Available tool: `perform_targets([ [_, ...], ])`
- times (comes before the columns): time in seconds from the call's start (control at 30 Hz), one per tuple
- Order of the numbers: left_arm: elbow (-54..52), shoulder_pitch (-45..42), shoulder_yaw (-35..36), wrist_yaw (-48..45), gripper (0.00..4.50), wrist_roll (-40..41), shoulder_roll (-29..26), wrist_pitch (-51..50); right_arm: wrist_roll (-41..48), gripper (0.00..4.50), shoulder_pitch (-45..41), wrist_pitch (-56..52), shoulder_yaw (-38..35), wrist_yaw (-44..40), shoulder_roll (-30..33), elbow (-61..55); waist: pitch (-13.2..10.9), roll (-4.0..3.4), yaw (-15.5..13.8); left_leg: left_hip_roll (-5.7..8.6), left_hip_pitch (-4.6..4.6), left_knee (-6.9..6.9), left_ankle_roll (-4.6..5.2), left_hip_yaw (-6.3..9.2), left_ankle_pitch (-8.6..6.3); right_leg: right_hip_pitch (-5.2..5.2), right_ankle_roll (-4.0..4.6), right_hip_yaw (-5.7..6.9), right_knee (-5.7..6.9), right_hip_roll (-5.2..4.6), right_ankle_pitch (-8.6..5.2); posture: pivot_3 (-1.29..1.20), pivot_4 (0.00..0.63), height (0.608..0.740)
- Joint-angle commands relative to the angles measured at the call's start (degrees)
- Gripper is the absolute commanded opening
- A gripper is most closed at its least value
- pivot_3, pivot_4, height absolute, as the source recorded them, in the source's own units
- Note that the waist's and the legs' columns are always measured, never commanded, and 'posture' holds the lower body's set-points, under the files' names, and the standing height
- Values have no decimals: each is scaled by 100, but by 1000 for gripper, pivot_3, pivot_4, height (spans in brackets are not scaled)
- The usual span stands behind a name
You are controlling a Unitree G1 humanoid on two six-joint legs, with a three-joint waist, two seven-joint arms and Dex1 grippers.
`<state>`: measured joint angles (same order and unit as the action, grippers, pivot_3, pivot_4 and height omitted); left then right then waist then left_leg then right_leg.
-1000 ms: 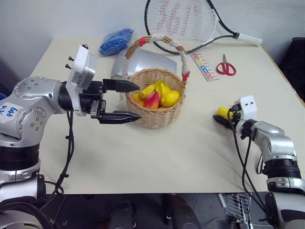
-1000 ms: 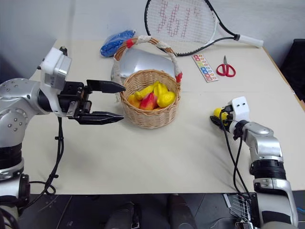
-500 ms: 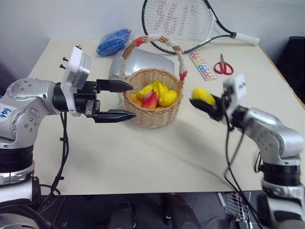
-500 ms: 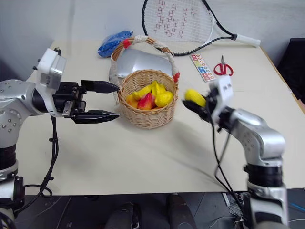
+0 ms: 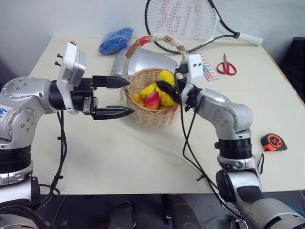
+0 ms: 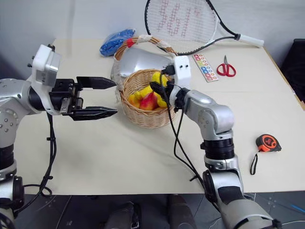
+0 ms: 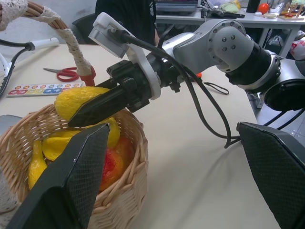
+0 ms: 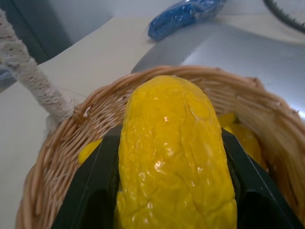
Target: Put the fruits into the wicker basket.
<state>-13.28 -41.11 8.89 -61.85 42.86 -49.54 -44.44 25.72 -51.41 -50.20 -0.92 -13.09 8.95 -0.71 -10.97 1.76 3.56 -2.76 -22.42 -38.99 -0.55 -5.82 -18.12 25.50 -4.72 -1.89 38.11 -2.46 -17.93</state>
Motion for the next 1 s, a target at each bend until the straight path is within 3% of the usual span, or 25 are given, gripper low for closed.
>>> perform_targets([
  [0.03,-254,40,221,69,4500,101,-79,73,-345,2168,-112,445,161,262,-249,-54,0,0,13,-2,1,1,-1,0,1,0,0,0,1,2,0,0,150,740],
  [0.23,-301,95,264,56,4500,194,-128,-11,-401,4280,132,456,234,242,-374,-593,0,0,-2,2,-1,1,-3,1,1,2,0,1,6,-3,0,0,150,740],
  [0.27,-307,89,215,30,4500,193,-126,-22,-333,4450,242,361,208,198,-315,-840,0,0,-6,1,-1,1,-3,1,1,2,0,1,7,-3,0,0,150,740],
  [0.43,-193,-50,110,33,4500,131,-56,6,105,4450,856,-324,-166,32,201,-2116,0,0,-48,4,-2,0,-1,4,0,1,0,3,5,-6,0,0,150,740],
  [0.57,-59,-131,103,31,4500,88,-61,43,1203,4450,1545,-1301,-1063,-582,1229,-3326,0,1,-105,6,-7,-1,3,11,-2,-3,0,8,-5,-8,0,0,150,740],
  [0.67,-12,-152,58,67,4500,-7,-40,140,1630,4450,1886,-1377,-1449,-873,1670,-3497,1,2,-100,6,-3,-1,6,6,-4,-4,0,5,-26,-4,0,0,150,740],
  [0.73,21,-194,-1,101,4500,-76,-9,189,1411,4450,2116,-1098,-1436,-911,1869,-3307,1,2,-67,2,5,0,5,-1,-3,-5,0,-1,-23,4,0,0,150,740],
  [1.0,111,-382,-124,89,4500,-100,77,233,361,4450,1459,460,-688,-395,958,-1713,1,2,-24,0,10,2,-4,-8,2,-1,0,-14,-13,12,0,0,150,740],
])
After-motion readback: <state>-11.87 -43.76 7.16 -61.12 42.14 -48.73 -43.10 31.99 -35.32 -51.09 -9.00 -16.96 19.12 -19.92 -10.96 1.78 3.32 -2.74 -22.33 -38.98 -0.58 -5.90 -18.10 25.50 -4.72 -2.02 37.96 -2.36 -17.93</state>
